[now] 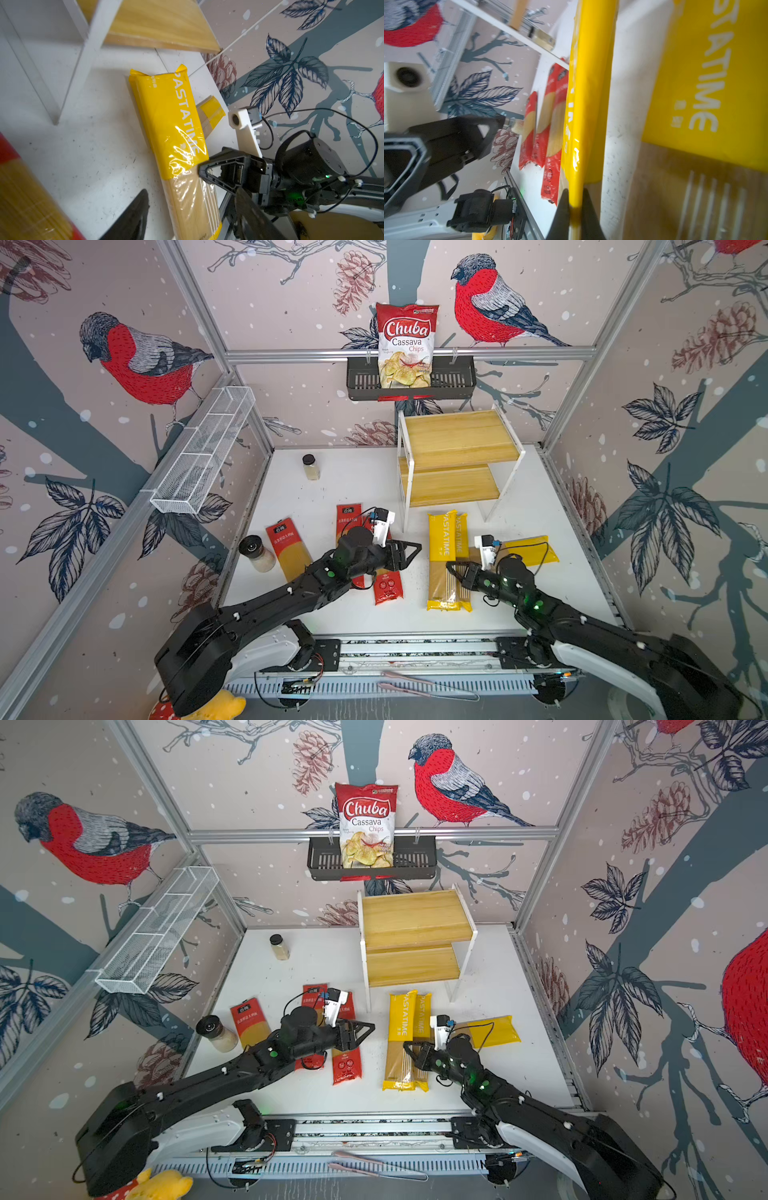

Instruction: Place and organize the pasta boxes and bags onto the shelf

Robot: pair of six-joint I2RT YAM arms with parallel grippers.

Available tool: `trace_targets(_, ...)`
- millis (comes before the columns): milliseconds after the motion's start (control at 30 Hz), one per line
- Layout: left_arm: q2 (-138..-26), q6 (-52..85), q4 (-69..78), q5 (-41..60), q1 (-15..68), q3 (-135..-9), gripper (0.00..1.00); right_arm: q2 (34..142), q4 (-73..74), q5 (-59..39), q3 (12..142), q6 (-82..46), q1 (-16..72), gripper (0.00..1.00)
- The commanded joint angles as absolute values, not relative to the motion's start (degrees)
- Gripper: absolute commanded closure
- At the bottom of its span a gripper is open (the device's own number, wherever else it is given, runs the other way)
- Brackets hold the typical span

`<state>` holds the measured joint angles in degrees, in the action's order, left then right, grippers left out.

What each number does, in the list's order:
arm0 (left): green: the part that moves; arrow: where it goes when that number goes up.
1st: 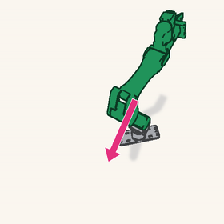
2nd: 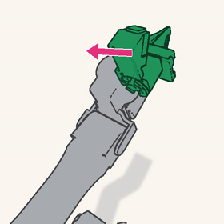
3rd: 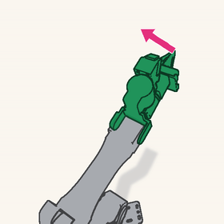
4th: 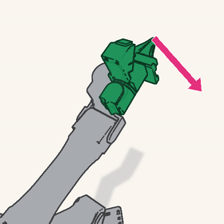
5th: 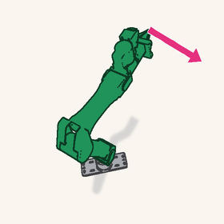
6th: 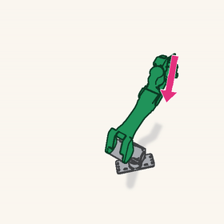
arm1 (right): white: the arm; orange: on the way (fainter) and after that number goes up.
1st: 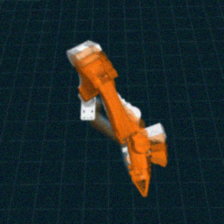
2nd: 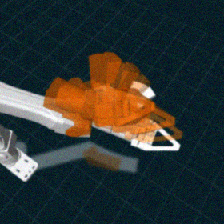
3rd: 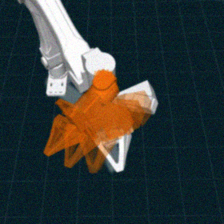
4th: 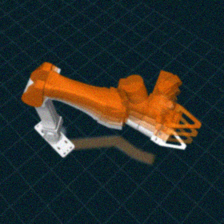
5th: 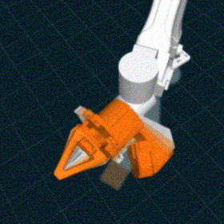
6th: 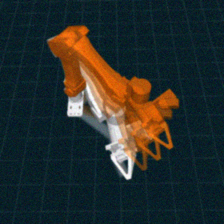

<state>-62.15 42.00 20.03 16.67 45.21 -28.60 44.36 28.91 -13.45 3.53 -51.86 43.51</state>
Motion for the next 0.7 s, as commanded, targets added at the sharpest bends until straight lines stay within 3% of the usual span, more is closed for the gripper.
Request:
trace_targets(0, -61.3, 40.0, 26.0, 18.8, 44.6, -28.0, 0.32, 38.4, 33.7, -15.3, 3.9, -46.7, 43.9, 1.00)
trace_targets(233, -62.4, 41.7, 36.0, 23.2, 44.1, -27.6, 0.26, 32.0, 32.0, -17.8, 6.3, -42.5, 44.7, 1.00)
trace_targets(667, -69.5, 41.8, 40.9, 27.5, 43.6, -33.4, 0.25, 33.8, 38.8, -20.1, 12.2, -41.2, 46.0, 1.00)
